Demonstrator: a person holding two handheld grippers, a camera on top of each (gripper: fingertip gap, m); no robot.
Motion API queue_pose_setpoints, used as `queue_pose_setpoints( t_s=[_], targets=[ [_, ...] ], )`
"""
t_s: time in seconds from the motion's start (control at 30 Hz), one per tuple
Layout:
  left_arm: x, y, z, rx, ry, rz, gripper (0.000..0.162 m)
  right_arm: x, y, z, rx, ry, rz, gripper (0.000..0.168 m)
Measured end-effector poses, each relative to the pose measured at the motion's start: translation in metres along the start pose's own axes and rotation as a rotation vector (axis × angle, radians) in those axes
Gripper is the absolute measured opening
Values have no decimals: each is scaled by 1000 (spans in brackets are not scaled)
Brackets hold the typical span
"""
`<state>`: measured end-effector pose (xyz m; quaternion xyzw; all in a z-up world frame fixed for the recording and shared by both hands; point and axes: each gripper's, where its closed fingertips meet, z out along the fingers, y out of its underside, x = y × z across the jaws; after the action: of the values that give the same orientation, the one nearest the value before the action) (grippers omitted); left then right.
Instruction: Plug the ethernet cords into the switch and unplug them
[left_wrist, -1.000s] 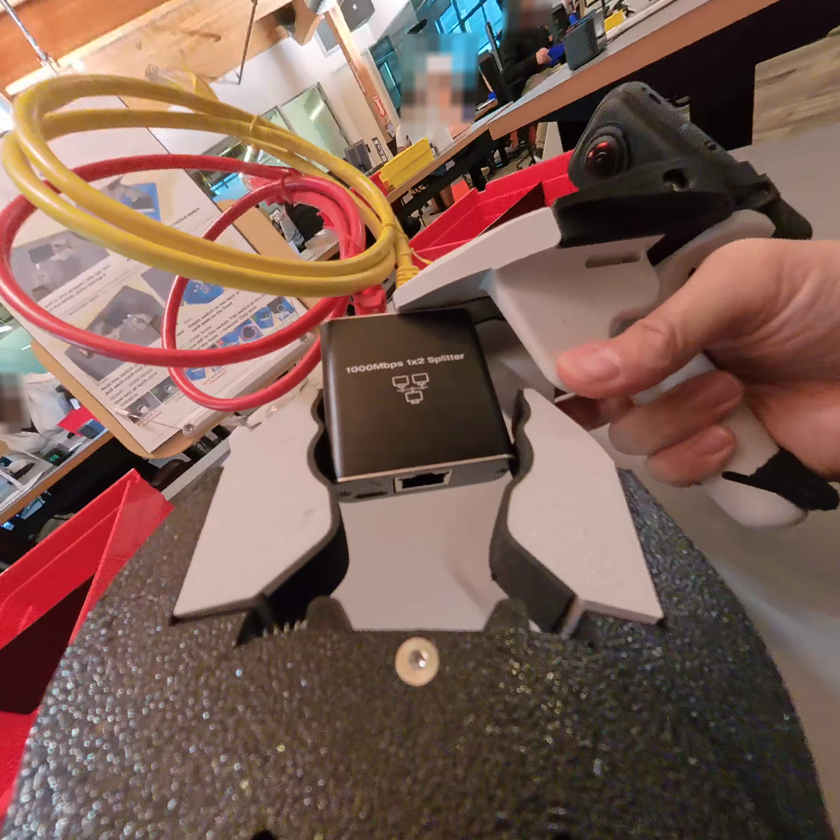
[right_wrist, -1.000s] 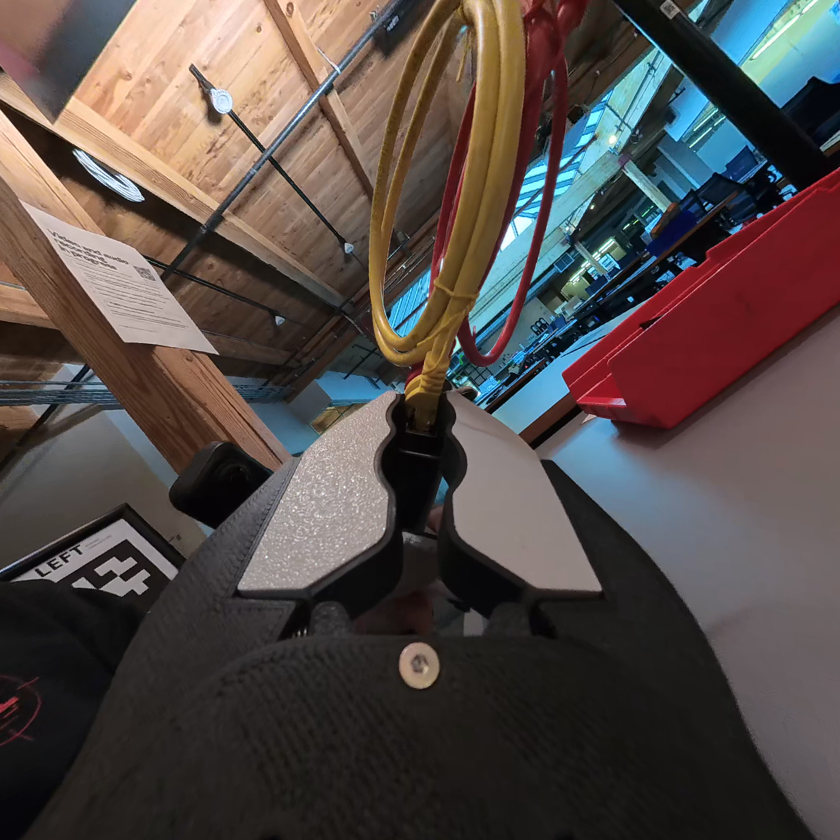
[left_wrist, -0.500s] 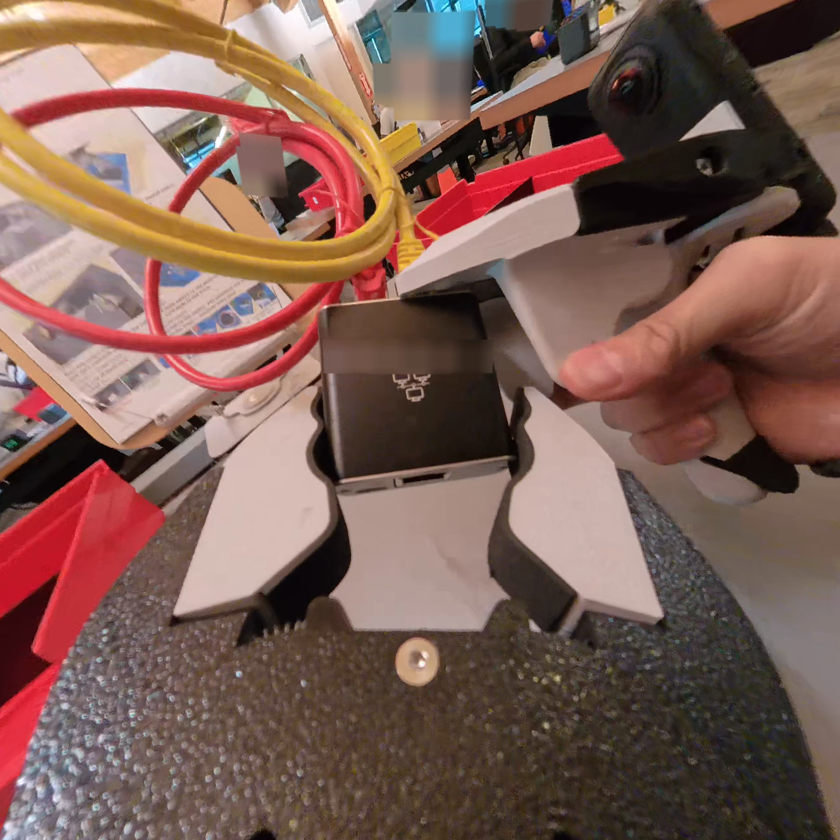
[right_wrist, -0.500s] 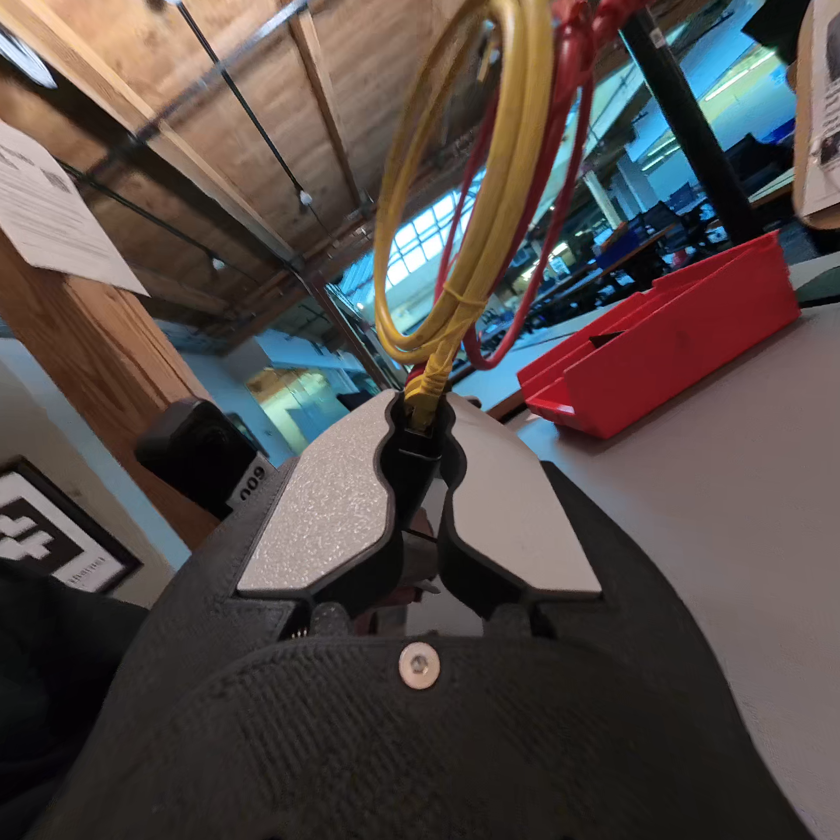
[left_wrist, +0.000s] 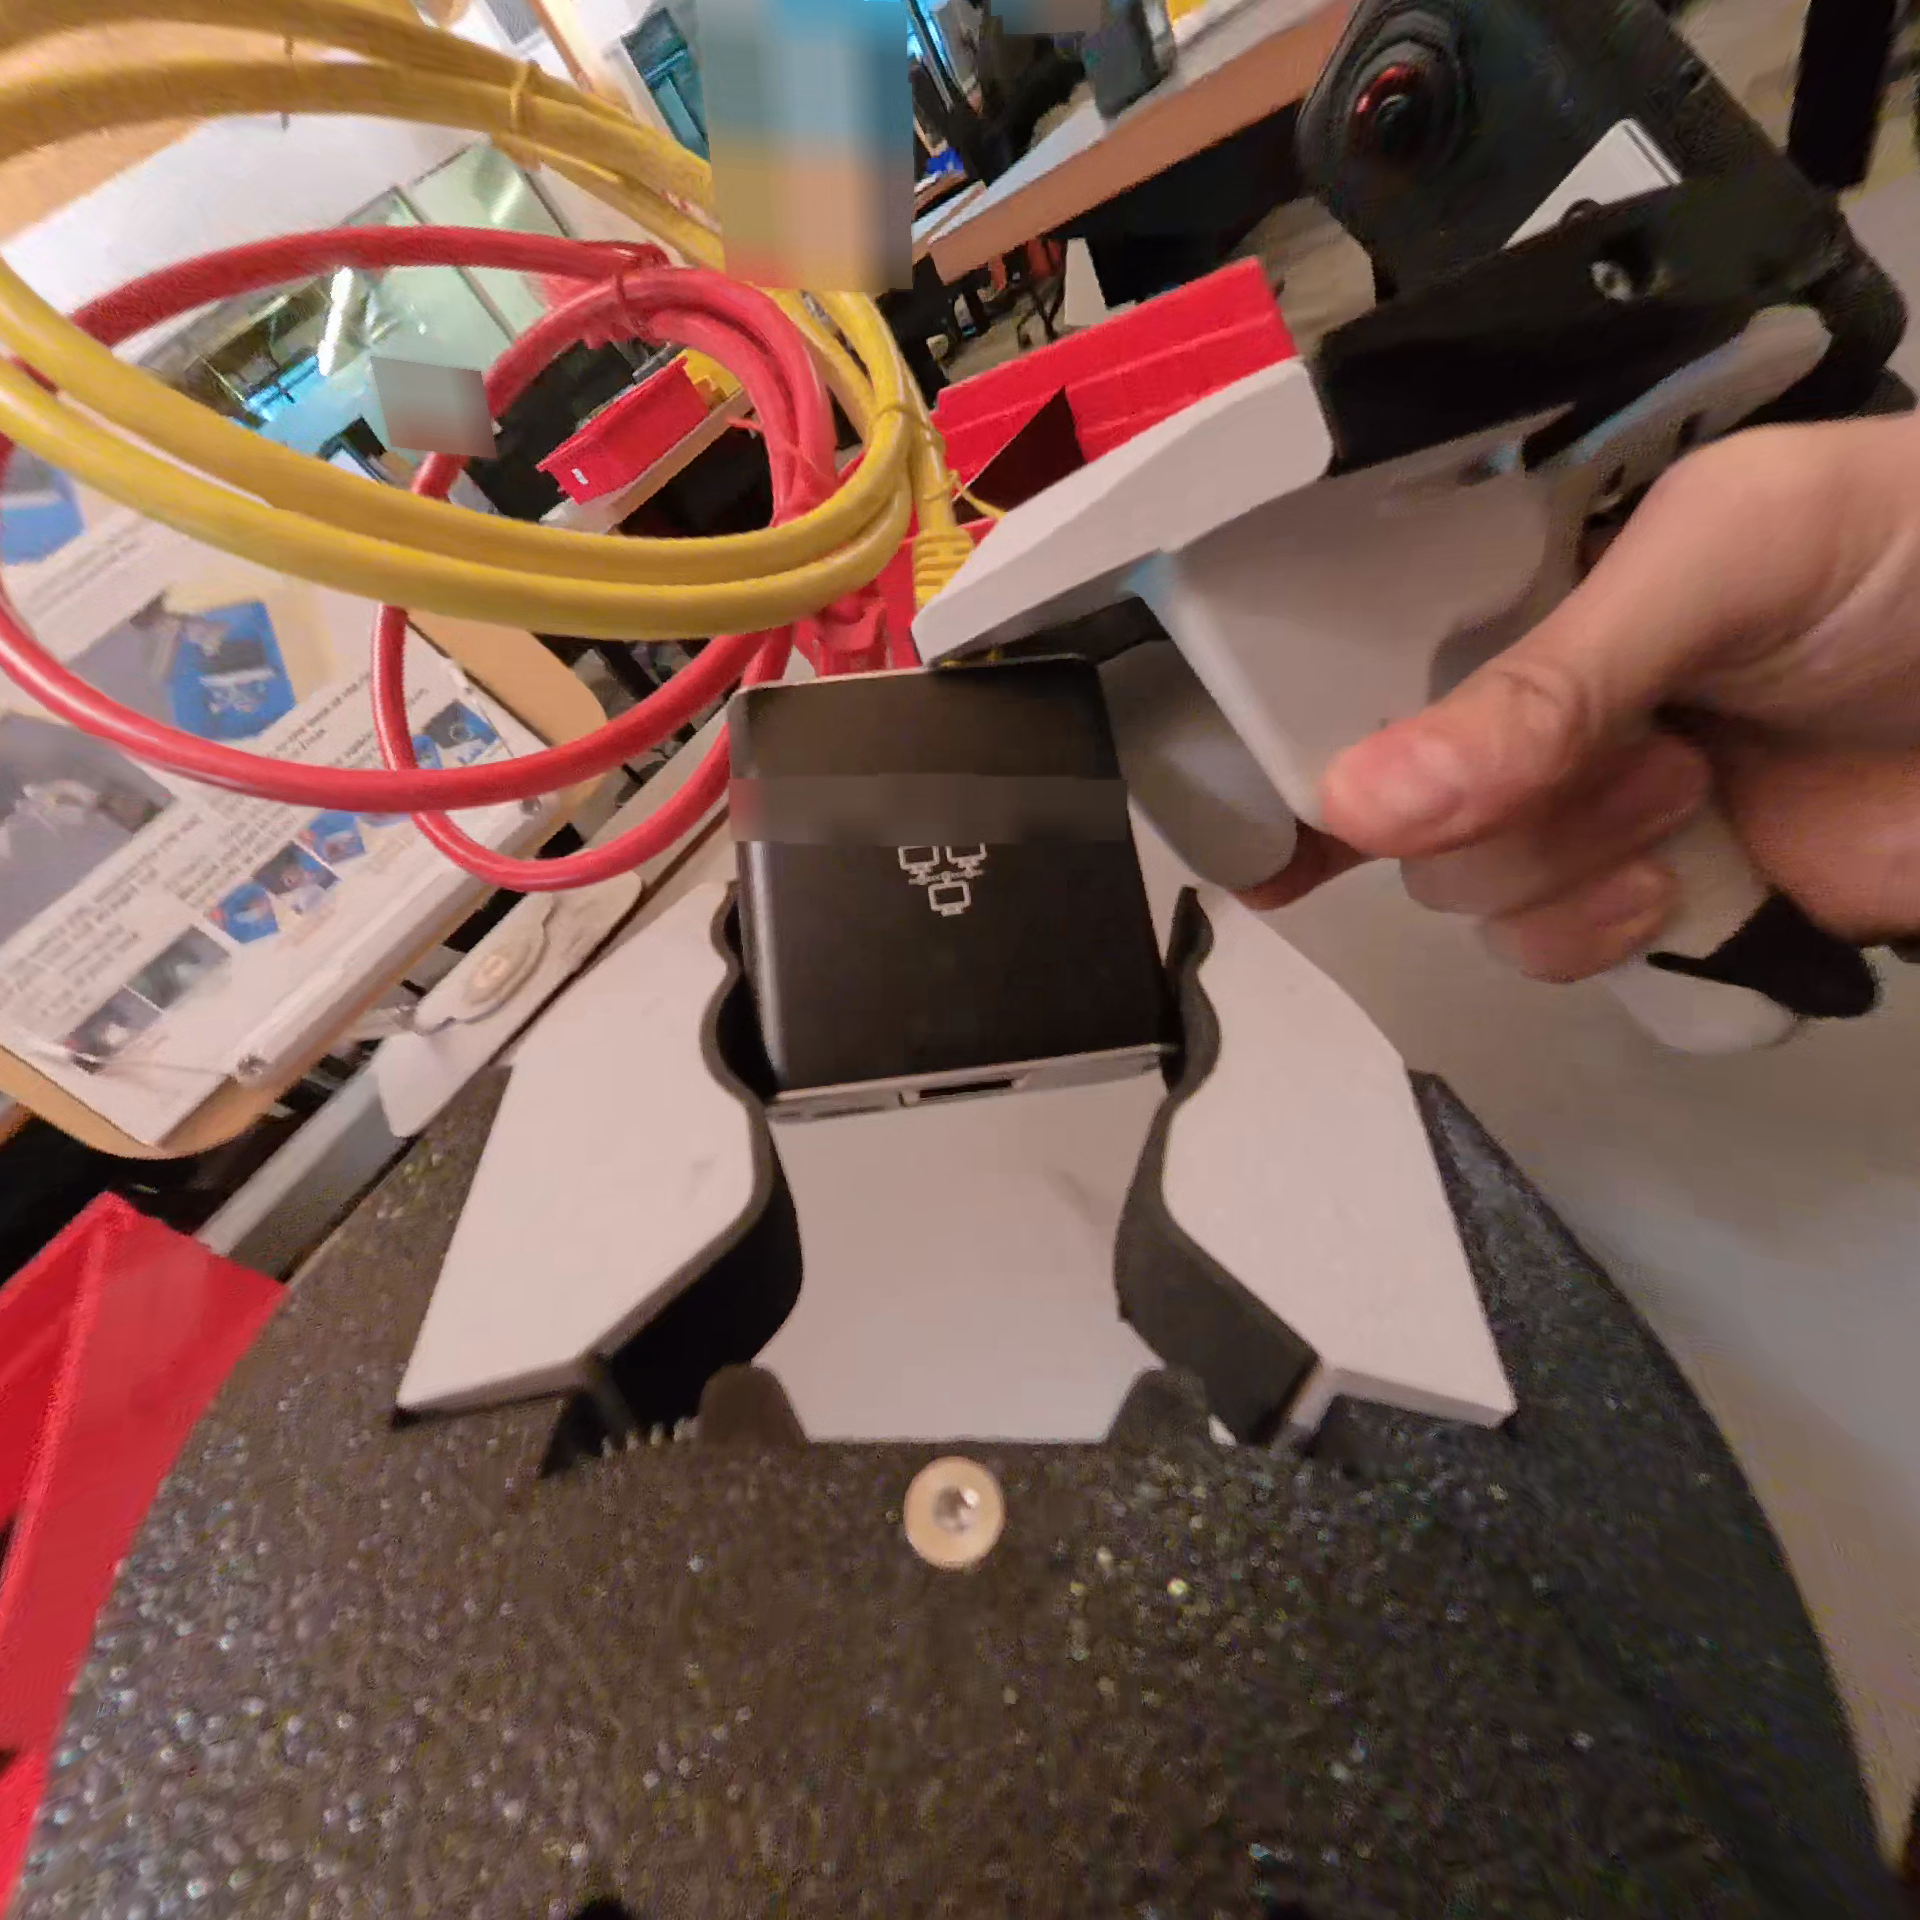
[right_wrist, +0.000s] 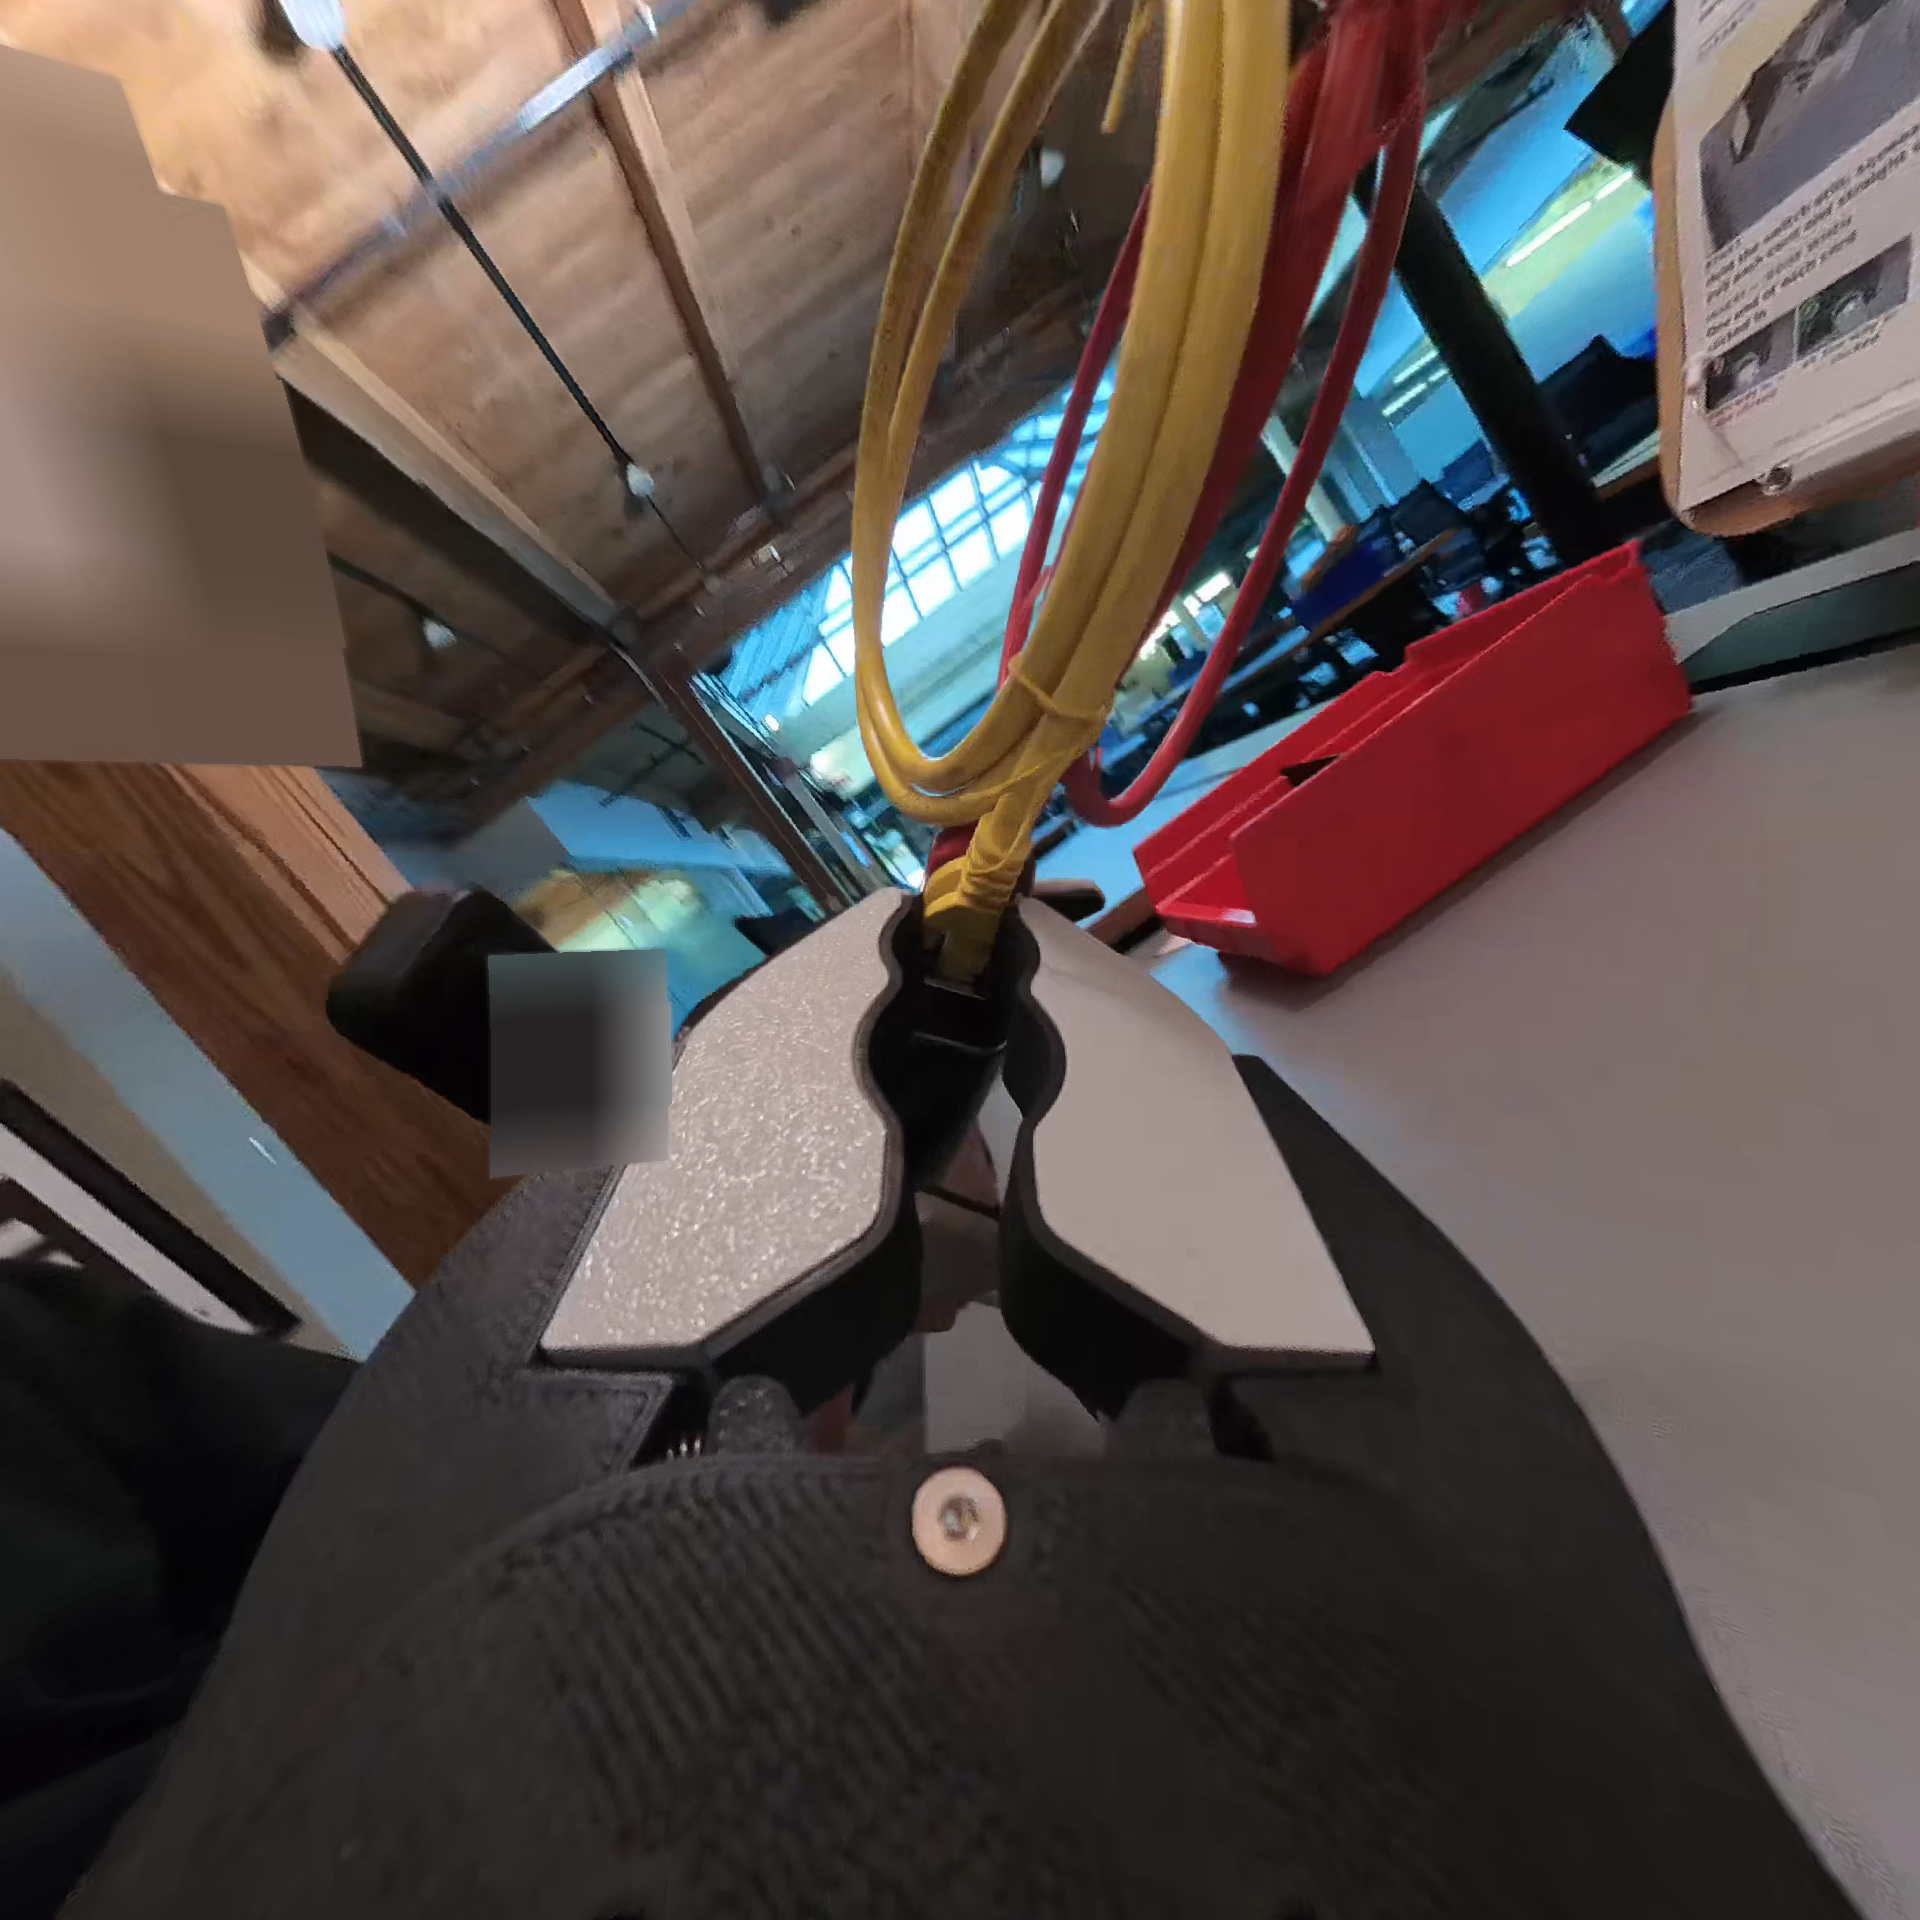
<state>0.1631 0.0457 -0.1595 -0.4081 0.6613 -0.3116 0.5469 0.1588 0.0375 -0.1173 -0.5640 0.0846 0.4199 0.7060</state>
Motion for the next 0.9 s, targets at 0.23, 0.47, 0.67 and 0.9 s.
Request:
queue_pose_setpoints(
  t_s=[0.23,0.47,0.67,0.9],
  targets=[
    [14,-5,13,2,23,116,76,4,-4,-23,97,-1,117,15],
    [31,-9,20,64,124,4,76,4,-3,-38,82,73,61,15],
    [32,-12,25,33,73,128,76,3,-6,-43,153,2,169,14],
    [36,-6,25,-23,139,-73,75,15,0,-40,158,16,227,15]
  ],
)
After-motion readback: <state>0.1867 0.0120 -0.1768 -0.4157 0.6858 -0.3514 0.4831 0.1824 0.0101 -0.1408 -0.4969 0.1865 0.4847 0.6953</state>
